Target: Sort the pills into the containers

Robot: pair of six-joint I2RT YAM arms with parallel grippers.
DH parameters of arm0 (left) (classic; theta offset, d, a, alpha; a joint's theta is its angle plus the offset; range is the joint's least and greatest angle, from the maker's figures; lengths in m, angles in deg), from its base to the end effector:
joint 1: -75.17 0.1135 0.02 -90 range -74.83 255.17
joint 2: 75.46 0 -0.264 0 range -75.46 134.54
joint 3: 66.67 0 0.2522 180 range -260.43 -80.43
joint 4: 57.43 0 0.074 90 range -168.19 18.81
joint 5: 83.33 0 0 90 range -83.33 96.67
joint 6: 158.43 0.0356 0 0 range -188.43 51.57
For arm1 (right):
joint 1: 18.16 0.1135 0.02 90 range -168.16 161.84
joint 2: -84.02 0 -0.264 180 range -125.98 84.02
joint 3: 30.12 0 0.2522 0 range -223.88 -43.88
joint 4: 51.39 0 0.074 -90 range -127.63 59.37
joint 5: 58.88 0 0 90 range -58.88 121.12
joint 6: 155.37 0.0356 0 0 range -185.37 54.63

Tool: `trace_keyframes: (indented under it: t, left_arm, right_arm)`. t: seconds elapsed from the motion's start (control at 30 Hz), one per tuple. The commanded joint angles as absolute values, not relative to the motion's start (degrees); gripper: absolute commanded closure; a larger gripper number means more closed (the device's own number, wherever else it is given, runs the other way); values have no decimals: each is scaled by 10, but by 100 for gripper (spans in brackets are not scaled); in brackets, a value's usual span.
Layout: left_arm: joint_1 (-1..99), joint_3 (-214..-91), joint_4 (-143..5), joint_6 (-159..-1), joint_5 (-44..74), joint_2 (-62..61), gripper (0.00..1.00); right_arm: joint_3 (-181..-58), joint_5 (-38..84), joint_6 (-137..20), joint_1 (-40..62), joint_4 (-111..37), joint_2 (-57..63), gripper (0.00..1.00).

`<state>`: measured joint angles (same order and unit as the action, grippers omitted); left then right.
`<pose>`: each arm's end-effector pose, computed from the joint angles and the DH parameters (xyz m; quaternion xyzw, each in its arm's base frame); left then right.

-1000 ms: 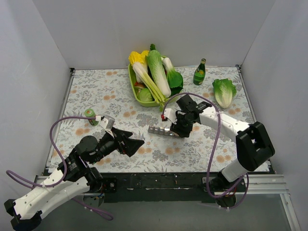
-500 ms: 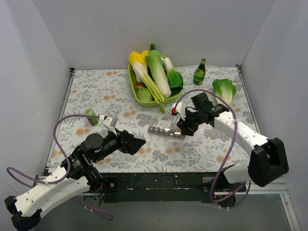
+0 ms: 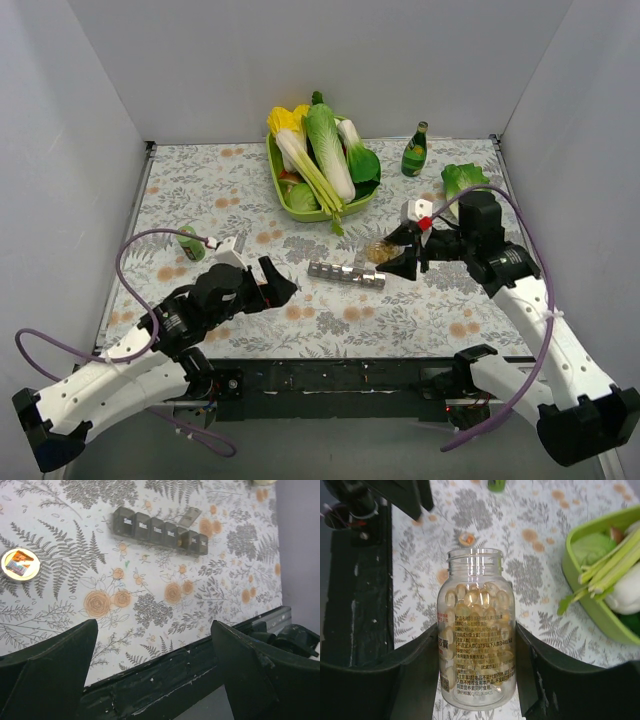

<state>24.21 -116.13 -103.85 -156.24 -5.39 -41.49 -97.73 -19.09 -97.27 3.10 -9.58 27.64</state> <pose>0.0923 -0.1021 0.2724 -0.3226 0.8045 -0.4267 0.2581 0.1807 0.0997 0.3332 -0.5400 0.6093 0.3253 0.4810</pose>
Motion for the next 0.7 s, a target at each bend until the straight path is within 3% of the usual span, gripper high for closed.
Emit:
trace_keyframes:
  t: [0.0, 0.17, 0.37, 0.67]
  left_arm:
    - [271, -1195, -1097, -1594, -75, -340, 2]
    - [433, -1185, -1082, -1540, 39, -258, 2]
    - [528, -1175, -1045, -1505, 95, -164, 4]
    - [544, -1205, -1042, -1495, 76, -45, 27]
  right_arm:
    - [-968, -342, -874, 20, -224, 342, 94]
    - [-986, -404, -794, 19, -285, 349, 94]
    - [-971, -413, -759, 15, -323, 366, 94]
    - [-941, -418, -747, -1, -340, 370, 94]
